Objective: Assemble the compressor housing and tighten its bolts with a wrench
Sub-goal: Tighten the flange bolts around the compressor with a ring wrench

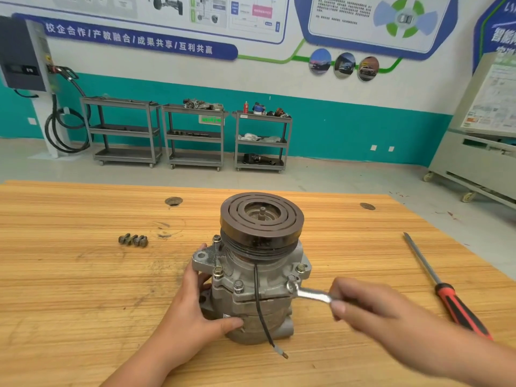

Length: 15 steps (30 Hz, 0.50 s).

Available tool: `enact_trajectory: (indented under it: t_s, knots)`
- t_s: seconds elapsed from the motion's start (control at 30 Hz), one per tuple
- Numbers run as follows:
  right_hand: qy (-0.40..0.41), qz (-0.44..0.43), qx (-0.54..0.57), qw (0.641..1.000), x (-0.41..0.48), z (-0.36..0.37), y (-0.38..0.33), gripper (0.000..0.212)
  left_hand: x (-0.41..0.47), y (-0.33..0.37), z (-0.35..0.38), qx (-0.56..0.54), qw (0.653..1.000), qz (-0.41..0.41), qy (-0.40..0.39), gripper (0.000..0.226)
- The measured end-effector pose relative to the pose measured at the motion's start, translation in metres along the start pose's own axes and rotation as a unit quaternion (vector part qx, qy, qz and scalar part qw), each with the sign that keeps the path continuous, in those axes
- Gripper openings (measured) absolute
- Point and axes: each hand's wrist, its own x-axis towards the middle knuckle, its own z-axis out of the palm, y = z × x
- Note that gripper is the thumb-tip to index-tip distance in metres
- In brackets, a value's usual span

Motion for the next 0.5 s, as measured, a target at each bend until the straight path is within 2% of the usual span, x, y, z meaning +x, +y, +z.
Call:
enact_trajectory:
  t_s: [0.07,0.17,0.3,0.5]
  knots:
    - [-0.002,-0.03,-0.161,0.986,0.009,-0.026,0.002,0.025,0.001,-0.002,0.0,-0.003,1.0,0.002,0.003,0.113]
    - [-0.039,-0.028,-0.266,0.963,0.029,-0.051,0.0,0.017,0.0,-0.002,0.0,-0.009,1.0,0.002,0.001,0.119]
    - [-0.111,0.005,-0.275,0.955,0.053,-0.065,-0.011,0.016,0.0,-0.001,0.0,-0.007,1.0,-0.003,-0.002,0.121]
    - [-0.154,-0.005,-0.227,0.962,0.07,-0.072,-0.031,0.02,0.001,-0.002,0.0,-0.008,1.0,-0.007,-0.004,0.121]
